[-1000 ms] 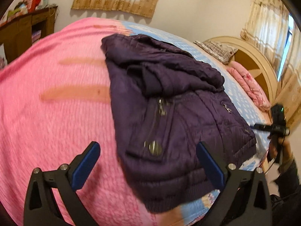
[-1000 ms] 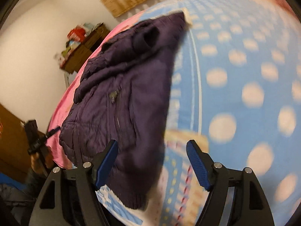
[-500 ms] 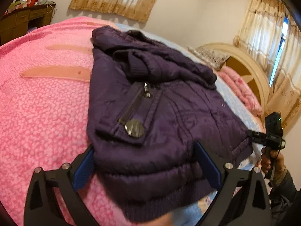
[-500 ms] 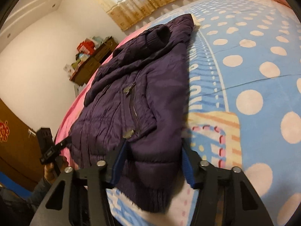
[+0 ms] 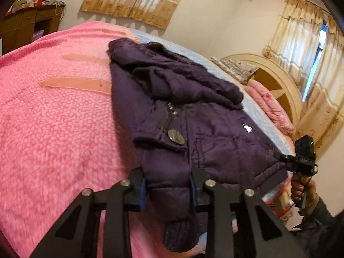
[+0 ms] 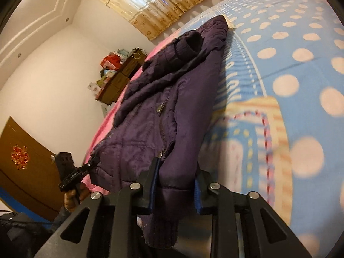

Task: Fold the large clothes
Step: 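Lift the ribbed hem with both grippers and fold it toward the collar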

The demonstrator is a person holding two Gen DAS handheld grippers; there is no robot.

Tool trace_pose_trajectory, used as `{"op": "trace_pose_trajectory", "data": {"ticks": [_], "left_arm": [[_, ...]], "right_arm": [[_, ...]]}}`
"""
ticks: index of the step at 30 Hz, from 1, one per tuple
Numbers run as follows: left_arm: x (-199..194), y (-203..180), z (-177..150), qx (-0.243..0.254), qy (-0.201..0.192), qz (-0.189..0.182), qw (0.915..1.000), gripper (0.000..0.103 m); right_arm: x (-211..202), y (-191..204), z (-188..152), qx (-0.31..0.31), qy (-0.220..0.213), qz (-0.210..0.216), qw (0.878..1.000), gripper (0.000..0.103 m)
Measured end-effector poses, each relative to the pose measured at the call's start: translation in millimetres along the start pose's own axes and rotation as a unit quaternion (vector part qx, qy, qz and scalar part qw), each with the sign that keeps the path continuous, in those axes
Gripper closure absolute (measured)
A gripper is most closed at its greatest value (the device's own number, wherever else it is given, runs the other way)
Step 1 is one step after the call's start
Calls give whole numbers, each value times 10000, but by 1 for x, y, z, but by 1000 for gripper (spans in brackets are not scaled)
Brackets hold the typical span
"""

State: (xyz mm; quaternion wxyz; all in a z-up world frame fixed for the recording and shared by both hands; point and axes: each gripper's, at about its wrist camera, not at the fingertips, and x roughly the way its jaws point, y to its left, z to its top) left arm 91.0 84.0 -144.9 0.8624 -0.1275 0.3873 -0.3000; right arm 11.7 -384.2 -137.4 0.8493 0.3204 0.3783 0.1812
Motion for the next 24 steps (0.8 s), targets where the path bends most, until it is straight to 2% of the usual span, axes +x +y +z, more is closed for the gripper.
{"op": "trace_pose_trajectory", "data": {"ticks": [3,6,10,15,18,21,24], "left_arm": [[-35,-12,-4,-351,-92,-520,9980,76],[-68,-27,0,-428,-279,-860,9950,77],[-89,-40,18,-582,-497,-1256,9891,77],[-77,-32,69,-986,-699,-1637,9791,77],[-64,-22,108,-1212,-831,-1692,9746,77],[-42,-9,144,-1386,-759,-1559,9750,77],[-5,5,177,-1609,-510,-1391,9758,77]], "right_arm": [[-27,6,-11,207,-65,282,9994,77],[-57,19,-20,382,-197,709,9966,77],[-80,34,-6,635,-565,1240,9886,78],[-82,57,59,633,-982,1660,9792,78],[-62,63,114,649,-1162,1778,9750,78],[-37,49,164,930,-1172,1713,9738,78],[-4,24,203,1337,-1140,1541,9723,78]]}}
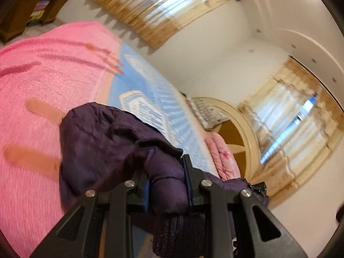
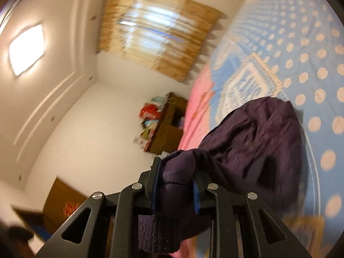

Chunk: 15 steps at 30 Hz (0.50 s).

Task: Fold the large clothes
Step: 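Lift the ribbed hem with both grippers and fold it toward the collar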

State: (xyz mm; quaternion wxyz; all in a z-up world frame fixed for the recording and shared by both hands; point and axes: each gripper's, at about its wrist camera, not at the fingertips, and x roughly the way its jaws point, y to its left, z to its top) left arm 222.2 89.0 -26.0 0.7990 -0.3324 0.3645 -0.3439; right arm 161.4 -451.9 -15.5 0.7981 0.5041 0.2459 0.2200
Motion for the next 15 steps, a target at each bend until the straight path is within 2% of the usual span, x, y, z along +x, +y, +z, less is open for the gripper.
{"op": "trace_pose_trajectory", "data": {"ticks": [2,4,5,6,8,11,12,13,14,15], "left_arm": [[29,13,21,28,164,208,9996,77],[59,35,36,-298,304,341,9985,77],[75,47,43,-302,411,454,9977,77],[94,64,48,-454,511,642,9956,77],[120,92,49,-822,704,785,9910,75],[141,113,44,-1112,857,1053,9845,69],[138,115,42,-1238,805,1030,9837,68],[133,114,41,-1352,710,961,9836,61],[125,110,42,-1369,605,944,9842,45],[112,103,44,-1257,451,994,9860,37]], "right_arm": [[27,-24,25,281,-17,-282,9992,78],[49,-46,39,389,6,-649,9971,78],[56,-56,43,494,37,-729,9961,78],[70,-70,49,519,107,-953,9940,78],[89,-96,56,534,240,-1357,9890,78],[108,-125,64,680,368,-1394,9872,76],[109,-131,66,777,357,-1310,9877,73],[110,-134,70,937,380,-1171,9880,63],[110,-134,74,1009,409,-1046,9885,55],[107,-129,77,964,366,-938,9902,42]]}}
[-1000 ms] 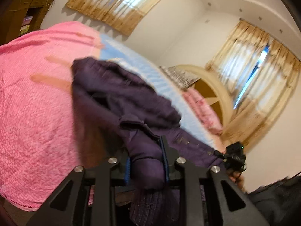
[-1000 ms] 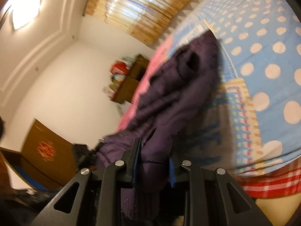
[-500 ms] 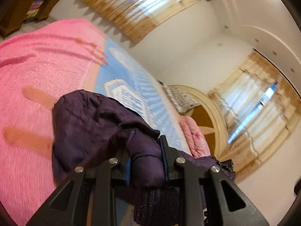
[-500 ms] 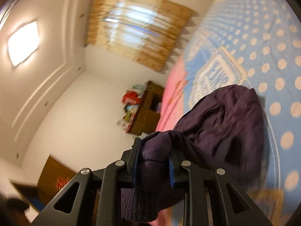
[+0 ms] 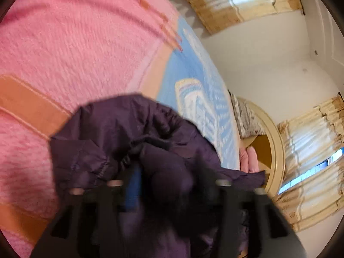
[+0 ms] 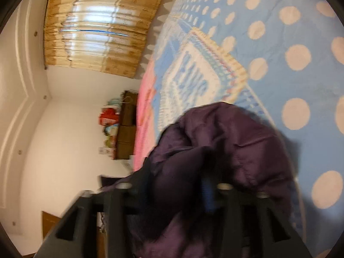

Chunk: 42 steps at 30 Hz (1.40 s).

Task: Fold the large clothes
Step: 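Lift the ribbed hem with both grippers and fold it toward the collar, then lower the hem onto the folded jacket and open both grippers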

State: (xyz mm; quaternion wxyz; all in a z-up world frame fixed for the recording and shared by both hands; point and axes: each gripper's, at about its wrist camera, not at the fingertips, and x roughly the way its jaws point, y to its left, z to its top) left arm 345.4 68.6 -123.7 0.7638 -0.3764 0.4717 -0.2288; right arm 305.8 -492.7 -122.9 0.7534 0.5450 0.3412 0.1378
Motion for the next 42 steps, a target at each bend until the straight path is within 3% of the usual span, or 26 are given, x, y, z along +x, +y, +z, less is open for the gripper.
{"op": "trace_pose_trajectory", "data": {"ticks": [2,4,6,9,12,14,15,16,17,19,20,22,24,25,26,27,28,29,30,33,34,38,42], "left_arm": [[-25,-8,0,228,-364,24,9991,10],[-47,-14,1,389,-711,72,9967,0],[-52,-19,3,707,-929,239,9929,0],[-38,-31,-2,1341,-869,736,9844,0],[-12,-49,-21,2160,-619,1185,9672,0],[6,-67,-32,2952,-574,1572,9407,5],[12,-74,-38,3328,-595,1778,9242,6],[21,-85,-45,3794,-609,2035,9005,9],[29,-92,-49,4100,-589,2149,8844,12],[41,-98,-53,4526,-470,2343,8591,16],[47,-98,-51,4579,-421,2412,8546,20],[59,-93,-42,4553,-165,2369,8581,25],[71,-86,-36,4475,144,2261,8651,37],[74,-84,-38,4493,197,2260,8641,48],[75,-81,-39,4503,235,2194,8652,68],[76,-83,-44,4518,253,2100,8667,76],[71,-88,-53,4605,99,2129,8617,85],[69,-92,-59,4710,-19,2173,8550,100],[66,-96,-61,4772,-113,2202,8507,100],[44,-108,-55,4408,-451,1896,8762,102],[35,-113,-52,4349,-621,1818,8798,102],[17,-129,-44,4400,-997,1715,8758,102],[22,-128,-28,4188,-1101,1767,8839,102]], "right_arm": [[-9,12,2,-198,-98,-14,9998,33],[-20,25,0,-364,-213,-59,9991,25],[-36,43,-2,-835,-634,-476,9934,19],[-45,67,-7,-1446,-1075,-1416,9734,19],[-28,93,-24,-2235,-751,-1721,9564,19],[-3,113,-45,-3028,-330,-2003,9312,19],[12,124,-56,-3465,-205,-2285,9096,19],[20,126,-61,-3657,-124,-2397,8992,19],[33,128,-64,-3820,53,-2483,8902,19],[53,124,-66,-4007,294,-2657,8764,19],[68,121,-66,-4162,465,-2828,8629,19],[94,109,-69,-4356,815,-3075,8420,23],[111,93,-71,-4412,1041,-3342,8263,34],[111,90,-73,-4460,995,-3335,8246,41],[109,91,-76,-4541,967,-3290,8223,46],[107,92,-77,-4571,933,-3260,8223,58],[102,93,-80,-4608,866,-3220,8225,67],[98,95,-83,-4682,778,-3181,8207,71],[98,99,-86,-4739,677,-3159,8192,75],[78,119,-94,-4922,215,-2999,8169,79],[70,125,-96,-4928,87,-2898,8204,79],[57,146,-93,-4953,-290,-2787,8223,79],[56,158,-89,-4918,-535,-2835,8215,79]]}}
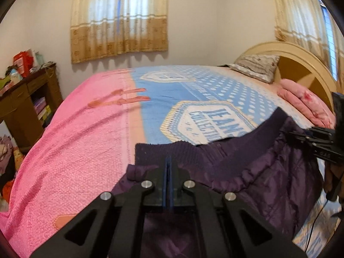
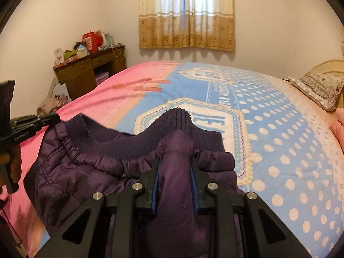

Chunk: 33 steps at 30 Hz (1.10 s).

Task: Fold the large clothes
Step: 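Lower the hem onto the folded jacket and open both grippers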

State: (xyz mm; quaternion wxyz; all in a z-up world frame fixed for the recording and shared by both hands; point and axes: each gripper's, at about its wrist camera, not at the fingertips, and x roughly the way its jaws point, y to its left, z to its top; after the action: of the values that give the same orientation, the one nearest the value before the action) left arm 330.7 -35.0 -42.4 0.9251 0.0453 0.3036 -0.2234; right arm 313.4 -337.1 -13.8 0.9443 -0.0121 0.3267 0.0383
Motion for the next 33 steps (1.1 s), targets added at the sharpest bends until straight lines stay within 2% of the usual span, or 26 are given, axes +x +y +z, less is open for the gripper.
{"op": "trace_pose_trajectory", "data": {"ticks": [4,7,10,13,15,18,22,33], "left_arm": [[16,9,1,-207,61,105,9997,102],[32,10,4,-184,76,257,9995,102],[58,8,3,-5,272,590,9979,102],[93,19,-10,-83,663,912,9936,103],[106,24,-19,-210,869,915,9918,103],[110,21,-25,-116,865,974,9914,103],[119,24,-29,-186,1048,933,9899,103],[116,26,-24,-250,1101,825,9902,103]], "right_arm": [[7,-2,8,144,-63,-124,9998,79],[19,-5,13,267,11,-252,9993,79],[50,-11,7,249,334,-557,9976,79],[84,-26,-14,467,841,-556,9938,78],[93,-32,-25,568,880,-506,9932,77],[99,-31,-30,534,947,-520,9927,76],[105,-25,-29,385,1080,-622,9915,75],[112,-27,-31,399,1115,-619,9910,74]]}}
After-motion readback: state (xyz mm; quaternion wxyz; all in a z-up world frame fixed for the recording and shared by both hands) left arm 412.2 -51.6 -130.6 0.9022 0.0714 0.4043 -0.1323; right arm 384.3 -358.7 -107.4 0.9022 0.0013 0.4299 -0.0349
